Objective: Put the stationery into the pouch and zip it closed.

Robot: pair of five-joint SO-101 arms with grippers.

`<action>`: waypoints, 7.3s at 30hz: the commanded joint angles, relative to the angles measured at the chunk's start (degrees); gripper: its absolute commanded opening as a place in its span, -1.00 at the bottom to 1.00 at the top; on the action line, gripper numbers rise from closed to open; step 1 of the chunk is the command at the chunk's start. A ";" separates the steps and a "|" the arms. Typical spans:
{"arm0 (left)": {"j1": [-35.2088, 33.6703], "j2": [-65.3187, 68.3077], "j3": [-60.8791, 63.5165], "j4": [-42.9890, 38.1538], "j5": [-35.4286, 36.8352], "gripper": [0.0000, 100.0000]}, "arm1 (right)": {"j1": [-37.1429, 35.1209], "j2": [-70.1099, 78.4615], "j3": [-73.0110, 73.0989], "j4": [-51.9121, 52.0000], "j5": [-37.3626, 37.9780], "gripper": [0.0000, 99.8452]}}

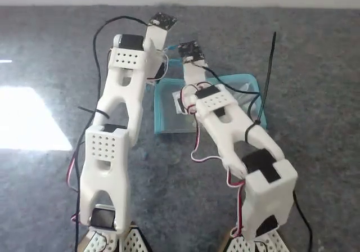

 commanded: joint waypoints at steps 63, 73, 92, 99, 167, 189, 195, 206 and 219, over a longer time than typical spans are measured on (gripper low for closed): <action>-8.35 -48.70 67.21 -7.12 -14.68 -0.98 | -0.48 57.80 -102.77 58.42 1.32 -0.98; -11.52 -58.20 50.77 -2.37 -16.26 -0.98 | -2.95 47.43 -105.05 65.27 9.23 -0.72; -13.01 -58.90 -2.95 -16.53 -6.86 -0.98 | 5.85 10.51 -91.52 65.01 20.84 -0.53; -2.64 -58.81 -2.86 -18.90 -14.24 -0.98 | 6.46 0.84 -75.60 64.92 27.08 -0.53; 1.76 -59.08 -12.26 8.44 12.92 -0.98 | -16.22 -78.11 20.04 23.96 15.82 -0.10; 5.45 -65.67 -6.46 9.85 1.93 -0.98 | -17.63 -42.24 5.27 14.46 26.64 -0.10; 5.89 -71.91 0.92 9.93 -1.14 -0.98 | -14.81 -42.86 5.27 14.55 25.14 -0.10; 2.81 -74.81 4.79 8.09 -3.16 -0.98 | -28.18 -52.88 9.49 22.46 17.32 -0.11; 3.69 -75.34 4.70 9.93 -3.16 -0.98 | -16.22 -67.65 20.04 14.90 24.70 -0.11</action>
